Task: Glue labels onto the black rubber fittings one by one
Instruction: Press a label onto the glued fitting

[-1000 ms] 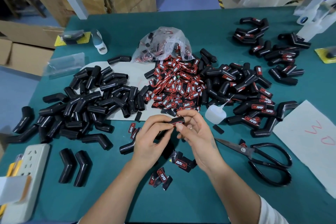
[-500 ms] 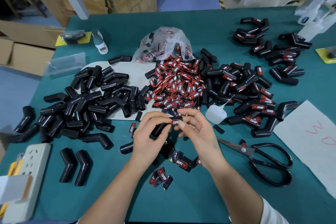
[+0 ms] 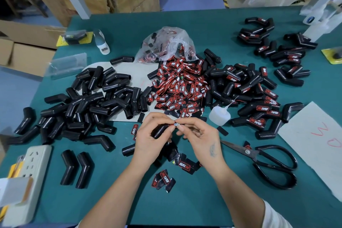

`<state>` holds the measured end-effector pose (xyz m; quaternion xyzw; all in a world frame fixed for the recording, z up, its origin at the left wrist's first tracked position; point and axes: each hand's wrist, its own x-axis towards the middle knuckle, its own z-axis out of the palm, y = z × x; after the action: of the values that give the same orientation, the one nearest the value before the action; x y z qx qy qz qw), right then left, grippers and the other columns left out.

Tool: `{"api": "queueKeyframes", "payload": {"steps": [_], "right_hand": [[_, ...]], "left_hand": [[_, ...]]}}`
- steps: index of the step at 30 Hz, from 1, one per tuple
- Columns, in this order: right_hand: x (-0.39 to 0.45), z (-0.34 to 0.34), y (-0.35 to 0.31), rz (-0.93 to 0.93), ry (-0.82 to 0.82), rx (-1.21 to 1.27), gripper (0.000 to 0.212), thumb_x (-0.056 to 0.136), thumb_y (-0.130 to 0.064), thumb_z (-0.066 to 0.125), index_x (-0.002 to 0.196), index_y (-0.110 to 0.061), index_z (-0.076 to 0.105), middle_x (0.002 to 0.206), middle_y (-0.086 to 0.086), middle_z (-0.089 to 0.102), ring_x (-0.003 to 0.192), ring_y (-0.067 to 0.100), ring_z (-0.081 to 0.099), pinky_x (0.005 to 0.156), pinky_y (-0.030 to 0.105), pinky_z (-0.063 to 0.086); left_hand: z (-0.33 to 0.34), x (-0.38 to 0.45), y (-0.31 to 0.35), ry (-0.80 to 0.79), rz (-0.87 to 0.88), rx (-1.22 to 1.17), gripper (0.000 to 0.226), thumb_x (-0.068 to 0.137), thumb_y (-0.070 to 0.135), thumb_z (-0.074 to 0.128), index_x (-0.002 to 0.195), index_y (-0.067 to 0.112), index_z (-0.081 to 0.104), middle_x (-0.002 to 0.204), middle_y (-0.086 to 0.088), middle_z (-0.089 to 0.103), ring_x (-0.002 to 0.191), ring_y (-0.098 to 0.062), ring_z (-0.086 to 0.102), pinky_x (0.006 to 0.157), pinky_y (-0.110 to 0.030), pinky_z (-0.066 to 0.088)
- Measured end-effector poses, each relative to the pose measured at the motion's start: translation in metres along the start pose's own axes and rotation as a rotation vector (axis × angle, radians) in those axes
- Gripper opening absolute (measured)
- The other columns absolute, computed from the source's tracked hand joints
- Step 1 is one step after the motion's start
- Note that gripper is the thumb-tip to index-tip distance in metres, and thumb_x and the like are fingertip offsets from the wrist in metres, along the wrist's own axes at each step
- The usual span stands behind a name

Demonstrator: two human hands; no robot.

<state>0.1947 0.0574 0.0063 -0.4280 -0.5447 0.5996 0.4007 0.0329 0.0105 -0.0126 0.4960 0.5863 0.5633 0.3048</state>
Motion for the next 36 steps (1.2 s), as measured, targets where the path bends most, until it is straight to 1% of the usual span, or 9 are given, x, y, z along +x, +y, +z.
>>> {"api": "queueKeyframes", "payload": {"steps": [4, 6, 10, 12, 14, 16, 23, 30, 36], "right_hand": [[0.0013, 0.0002, 0.0022, 0.006, 0.013, -0.001, 0.017, 0.096, -0.008, 0.074, 0.103, -0.022, 0.081, 0.091, -0.001, 0.08, 0.08, 0.012, 0.076, 0.076, 0.021, 0.055], [0.0013, 0.0004, 0.0022, -0.002, 0.008, -0.001, 0.019, 0.096, -0.008, 0.074, 0.103, -0.024, 0.081, 0.091, -0.001, 0.08, 0.08, 0.013, 0.075, 0.077, 0.021, 0.056], [0.0002, 0.0003, 0.0037, -0.006, -0.028, 0.021, 0.025, 0.1, -0.01, 0.07, 0.11, -0.031, 0.079, 0.095, 0.0, 0.08, 0.085, 0.015, 0.076, 0.08, 0.02, 0.055], [-0.0006, -0.0003, 0.0045, -0.016, -0.057, 0.033, 0.028, 0.103, -0.011, 0.066, 0.117, -0.032, 0.076, 0.099, 0.002, 0.08, 0.089, 0.018, 0.076, 0.083, 0.021, 0.055], [-0.001, -0.0011, 0.0044, -0.025, -0.068, 0.033, 0.029, 0.104, -0.013, 0.065, 0.121, -0.034, 0.074, 0.098, 0.003, 0.079, 0.09, 0.021, 0.076, 0.084, 0.022, 0.055], [-0.0012, -0.002, 0.0038, -0.033, -0.068, 0.028, 0.029, 0.104, -0.016, 0.065, 0.123, -0.036, 0.072, 0.095, 0.003, 0.079, 0.09, 0.02, 0.076, 0.084, 0.023, 0.055], [0.0029, -0.0048, 0.0047, -0.031, -0.101, 0.036, 0.03, 0.107, -0.013, 0.059, 0.133, -0.027, 0.067, 0.094, 0.005, 0.078, 0.092, 0.02, 0.076, 0.084, 0.028, 0.058], [0.0043, -0.003, 0.0065, -0.007, -0.067, 0.066, 0.033, 0.105, -0.012, 0.063, 0.126, -0.036, 0.071, 0.09, 0.004, 0.077, 0.086, 0.016, 0.073, 0.08, 0.024, 0.056], [0.0036, -0.0025, 0.0071, -0.003, -0.086, 0.085, 0.034, 0.11, -0.007, 0.051, 0.135, -0.023, 0.066, 0.098, 0.007, 0.077, 0.091, 0.021, 0.075, 0.082, 0.029, 0.058]], "left_hand": [[0.0003, 0.0011, 0.0011, -0.014, 0.018, 0.013, 0.012, 0.092, 0.025, 0.074, 0.101, 0.02, 0.078, 0.108, 0.002, 0.063, 0.096, -0.025, 0.068, 0.074, -0.06, 0.059], [0.0004, 0.0011, 0.0011, -0.02, 0.038, 0.031, 0.011, 0.092, 0.025, 0.074, 0.101, 0.02, 0.078, 0.107, 0.004, 0.063, 0.098, -0.023, 0.068, 0.082, -0.059, 0.058], [0.0015, -0.0003, 0.0024, 0.003, 0.01, 0.011, 0.014, 0.092, 0.024, 0.076, 0.101, 0.014, 0.08, 0.107, 0.005, 0.063, 0.1, -0.023, 0.067, 0.08, -0.06, 0.058], [0.002, -0.0003, 0.0042, 0.022, -0.019, -0.017, 0.01, 0.092, 0.021, 0.081, 0.1, 0.015, 0.081, 0.106, 0.006, 0.063, 0.099, -0.022, 0.067, 0.078, -0.052, 0.06], [0.0015, -0.0001, 0.0065, 0.022, -0.033, -0.063, 0.009, 0.092, 0.014, 0.079, 0.099, 0.017, 0.082, 0.106, 0.004, 0.064, 0.097, -0.019, 0.067, 0.073, -0.035, 0.062], [0.0003, 0.0002, 0.0073, 0.017, -0.026, -0.058, 0.013, 0.091, 0.009, 0.077, 0.101, 0.016, 0.083, 0.106, 0.001, 0.065, 0.1, -0.02, 0.068, 0.075, -0.027, 0.061], [-0.0015, 0.0013, 0.0064, -0.007, -0.061, -0.061, 0.019, 0.095, -0.001, 0.072, 0.106, 0.011, 0.083, 0.111, -0.003, 0.064, 0.103, -0.021, 0.068, 0.079, -0.031, 0.063], [0.0016, -0.0018, 0.0094, 0.001, 0.027, 0.007, 0.018, 0.095, 0.005, 0.072, 0.108, 0.01, 0.082, 0.112, -0.005, 0.063, 0.103, -0.022, 0.068, 0.079, -0.034, 0.064], [0.0002, 0.0001, 0.0096, 0.039, -0.054, -0.056, 0.017, 0.096, 0.009, 0.07, 0.108, 0.01, 0.082, 0.11, -0.002, 0.065, 0.1, -0.022, 0.07, 0.076, -0.028, 0.062]]}}
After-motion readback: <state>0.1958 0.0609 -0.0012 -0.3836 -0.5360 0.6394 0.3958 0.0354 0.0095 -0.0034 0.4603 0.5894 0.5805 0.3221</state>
